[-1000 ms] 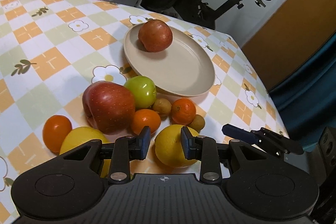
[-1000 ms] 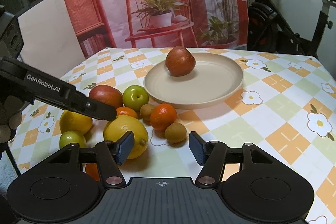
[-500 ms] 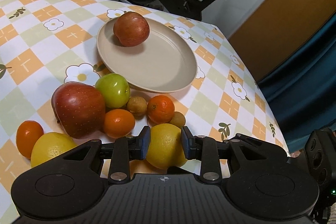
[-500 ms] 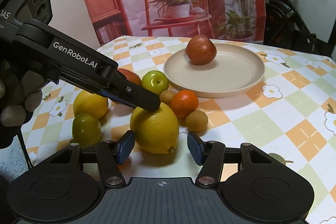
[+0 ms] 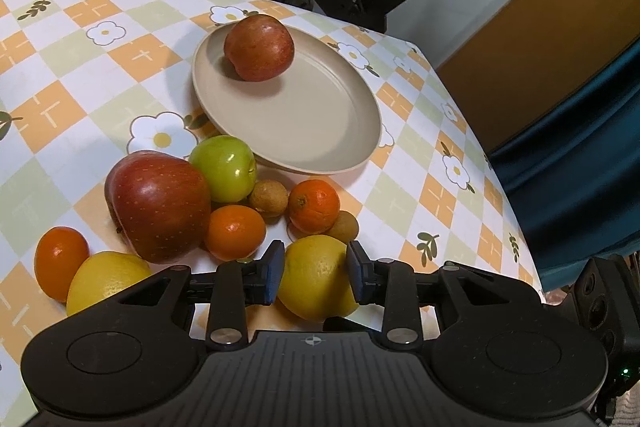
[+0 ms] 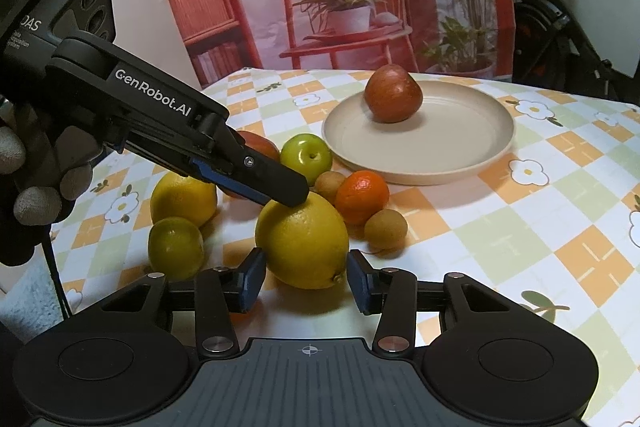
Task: Organize fruits
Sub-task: 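Lift the lemon with the left gripper and carry it beside the apple on the plate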
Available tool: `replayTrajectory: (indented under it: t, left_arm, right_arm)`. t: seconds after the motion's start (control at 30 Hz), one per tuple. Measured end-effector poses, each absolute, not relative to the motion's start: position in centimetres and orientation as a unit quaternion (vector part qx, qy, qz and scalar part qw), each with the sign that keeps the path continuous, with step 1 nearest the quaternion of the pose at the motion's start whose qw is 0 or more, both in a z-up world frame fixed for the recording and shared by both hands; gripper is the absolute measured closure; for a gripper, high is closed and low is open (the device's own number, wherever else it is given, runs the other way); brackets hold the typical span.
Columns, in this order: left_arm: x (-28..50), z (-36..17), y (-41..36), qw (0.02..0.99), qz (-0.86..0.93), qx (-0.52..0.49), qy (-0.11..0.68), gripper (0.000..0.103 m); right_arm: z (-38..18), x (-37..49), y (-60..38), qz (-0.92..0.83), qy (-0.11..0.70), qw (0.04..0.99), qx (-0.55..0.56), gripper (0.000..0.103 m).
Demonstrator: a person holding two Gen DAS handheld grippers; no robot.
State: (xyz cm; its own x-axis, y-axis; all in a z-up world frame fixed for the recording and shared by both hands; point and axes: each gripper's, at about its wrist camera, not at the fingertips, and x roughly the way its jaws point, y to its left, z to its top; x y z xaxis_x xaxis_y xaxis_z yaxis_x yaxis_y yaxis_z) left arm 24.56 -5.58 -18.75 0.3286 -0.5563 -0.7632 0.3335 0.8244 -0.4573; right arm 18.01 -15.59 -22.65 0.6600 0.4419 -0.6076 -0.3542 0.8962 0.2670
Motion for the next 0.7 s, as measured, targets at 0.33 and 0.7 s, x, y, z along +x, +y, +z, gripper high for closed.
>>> replayTrajectory:
  t: [0.33,0.7]
  left_arm:
    - [24.5,-19.0,-5.8,0.805,-0.282,-0.111,0.509,0.067]
    - [24.6,-19.0,-5.9,0.807,-0.281,-0.109,0.507,0.067]
  right_arm:
    - [-23.2,18.4,-15.2,0.219,0.362,0.905,0.045,0.06]
    - [-23.9,18.9,-14.9,0.219,0.368,0.903,0.023,0.055]
